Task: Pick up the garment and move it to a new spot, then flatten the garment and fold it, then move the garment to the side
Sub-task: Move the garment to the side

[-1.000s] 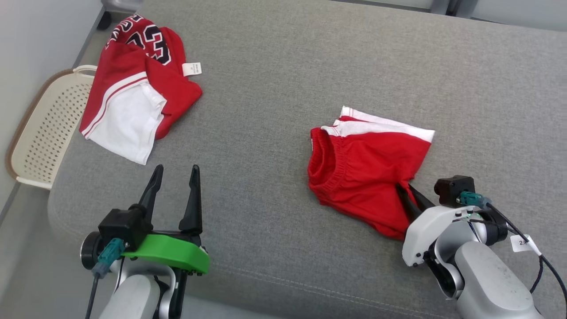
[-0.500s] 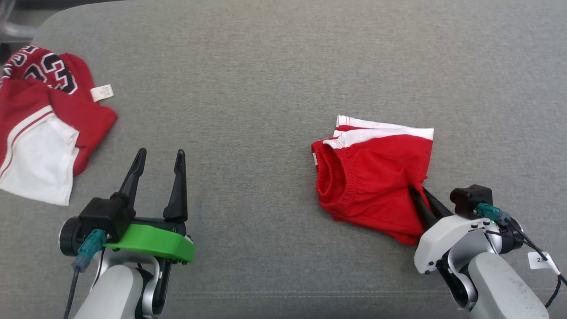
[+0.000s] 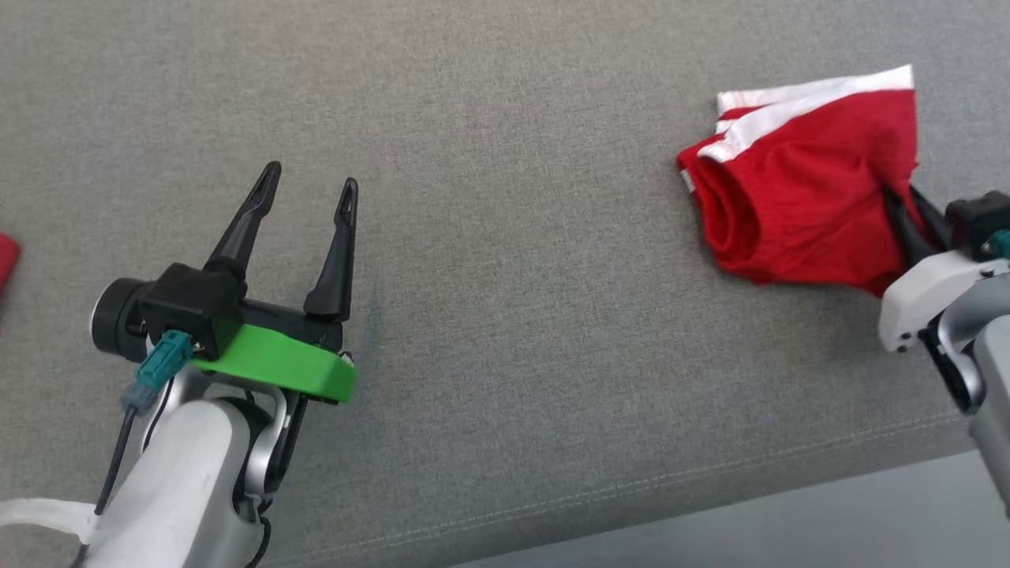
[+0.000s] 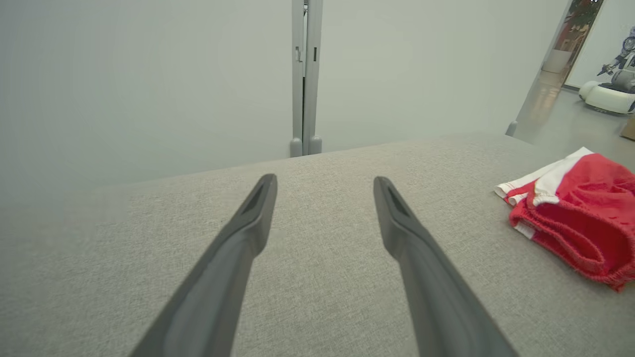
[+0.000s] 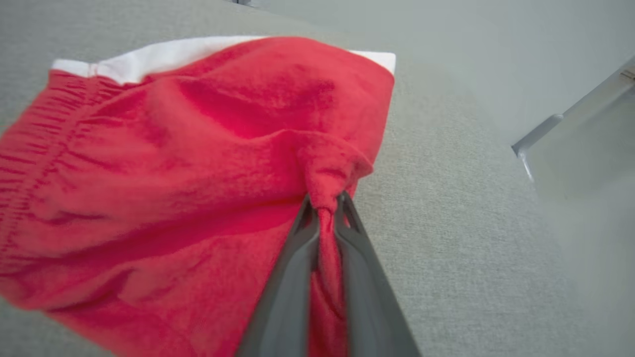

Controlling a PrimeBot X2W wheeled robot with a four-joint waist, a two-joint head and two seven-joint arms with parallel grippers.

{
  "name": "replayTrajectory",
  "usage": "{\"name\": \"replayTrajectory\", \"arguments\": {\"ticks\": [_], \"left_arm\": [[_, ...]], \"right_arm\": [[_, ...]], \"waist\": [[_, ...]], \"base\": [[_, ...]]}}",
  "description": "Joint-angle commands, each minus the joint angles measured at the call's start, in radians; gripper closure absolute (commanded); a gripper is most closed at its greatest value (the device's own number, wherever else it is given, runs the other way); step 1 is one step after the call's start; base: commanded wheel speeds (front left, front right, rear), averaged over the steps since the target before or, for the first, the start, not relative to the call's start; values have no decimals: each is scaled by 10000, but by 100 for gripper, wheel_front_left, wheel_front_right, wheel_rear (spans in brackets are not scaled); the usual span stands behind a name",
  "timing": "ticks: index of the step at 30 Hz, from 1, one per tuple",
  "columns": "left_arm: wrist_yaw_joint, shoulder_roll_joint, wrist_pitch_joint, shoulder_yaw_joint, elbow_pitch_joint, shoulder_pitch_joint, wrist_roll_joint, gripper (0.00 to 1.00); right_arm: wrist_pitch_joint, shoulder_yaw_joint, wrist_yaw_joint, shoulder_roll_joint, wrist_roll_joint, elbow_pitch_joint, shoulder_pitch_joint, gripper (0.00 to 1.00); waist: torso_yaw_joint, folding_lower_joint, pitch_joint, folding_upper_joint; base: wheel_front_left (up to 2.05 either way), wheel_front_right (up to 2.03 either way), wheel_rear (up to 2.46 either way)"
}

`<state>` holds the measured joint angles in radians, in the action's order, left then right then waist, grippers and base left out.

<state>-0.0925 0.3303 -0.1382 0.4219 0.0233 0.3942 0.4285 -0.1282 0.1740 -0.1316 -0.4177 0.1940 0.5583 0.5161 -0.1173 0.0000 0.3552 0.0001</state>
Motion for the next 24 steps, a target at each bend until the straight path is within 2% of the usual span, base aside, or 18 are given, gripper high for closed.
{"name": "replayTrajectory", "arguments": {"ticks": [1,10,14,15,16,17,18,24], "left_arm": [[47,92,91,39,-122,284,-117,0],[138,146,465,251,-766,1080,-362,0],[146,175,549,344,-928,1269,-447,0],[153,179,544,354,-956,1334,-460,0],[153,179,544,354,-956,1334,-460,0],[171,182,550,373,-952,1381,-453,0],[190,166,543,396,-939,1407,-451,0],[198,77,458,472,-819,1444,-394,0]], "right_arm": [[-216,41,18,-281,-93,294,393,100],[-871,302,19,-1706,-334,2162,2688,100],[-939,476,18,-1830,-346,2821,3372,100],[-956,491,18,-1809,-288,2976,3538,84],[-956,491,18,-1809,-288,2976,3538,84],[-991,435,19,-1834,-279,3107,3711,60],[-1012,364,19,-1803,-205,3307,3823,0],[-1324,-89,18,-1560,-312,3849,4096,0]], "waist": [[-393,0,761,-1],[-216,0,1840,-1],[-195,0,2181,-1],[-192,0,2255,-1],[-192,0,2255,-1],[-188,0,2304,-1],[-186,0,2331,-1],[-242,0,2201,-1]], "base": [[0,0,0],[0,0,0],[0,0,0],[0,0,0],[0,0,0],[0,0,0],[0,0,0],[0,0,0]]}}
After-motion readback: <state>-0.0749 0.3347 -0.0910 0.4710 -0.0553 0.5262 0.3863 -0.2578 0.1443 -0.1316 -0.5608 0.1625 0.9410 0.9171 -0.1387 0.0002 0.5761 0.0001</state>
